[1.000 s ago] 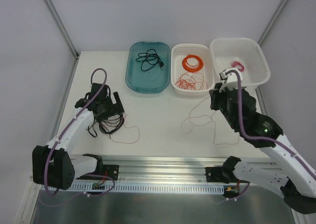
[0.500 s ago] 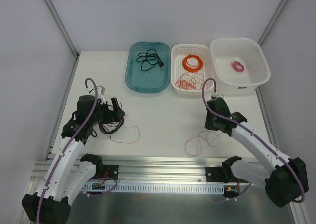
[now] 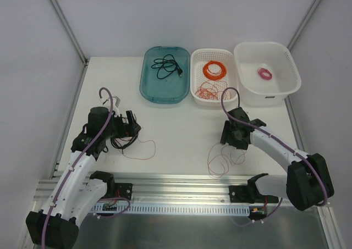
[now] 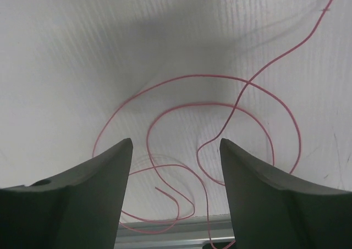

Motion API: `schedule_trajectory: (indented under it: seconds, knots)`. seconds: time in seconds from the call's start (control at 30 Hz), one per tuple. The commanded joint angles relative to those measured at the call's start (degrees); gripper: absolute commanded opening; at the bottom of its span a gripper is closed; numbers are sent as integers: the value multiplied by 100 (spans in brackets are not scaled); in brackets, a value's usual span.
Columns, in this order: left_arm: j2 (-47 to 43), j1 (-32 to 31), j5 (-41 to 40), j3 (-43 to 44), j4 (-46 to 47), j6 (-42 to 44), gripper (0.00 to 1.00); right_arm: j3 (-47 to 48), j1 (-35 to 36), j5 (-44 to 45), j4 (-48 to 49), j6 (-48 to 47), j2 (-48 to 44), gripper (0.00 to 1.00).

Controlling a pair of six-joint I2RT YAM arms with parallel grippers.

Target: Untangle the cables

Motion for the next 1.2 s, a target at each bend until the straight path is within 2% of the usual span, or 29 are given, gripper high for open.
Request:
schedule_trajectory:
  seconds: [0.0,0.1,0.17,0.47,0.77,1.17]
  knots:
    - [13,0,193,38,210,148,99,112,-25,333,-328,292,-207,69]
    - [48,9,229,38,210,148,99,192,-25,517,-574,372,-321,78]
    - [65,9,246,30,219,148,99,148,-52,562,-566,442,-365,80]
    - [83,0,273,3,210,157,99,-256,-193,315,294,1276,-322,82]
    - [136,0,308,3,210,166,98,-283,-201,606,585,1910,-146,93]
    - [153,0,343,-15,210,166,98,-265,-184,685,779,2560,680,92]
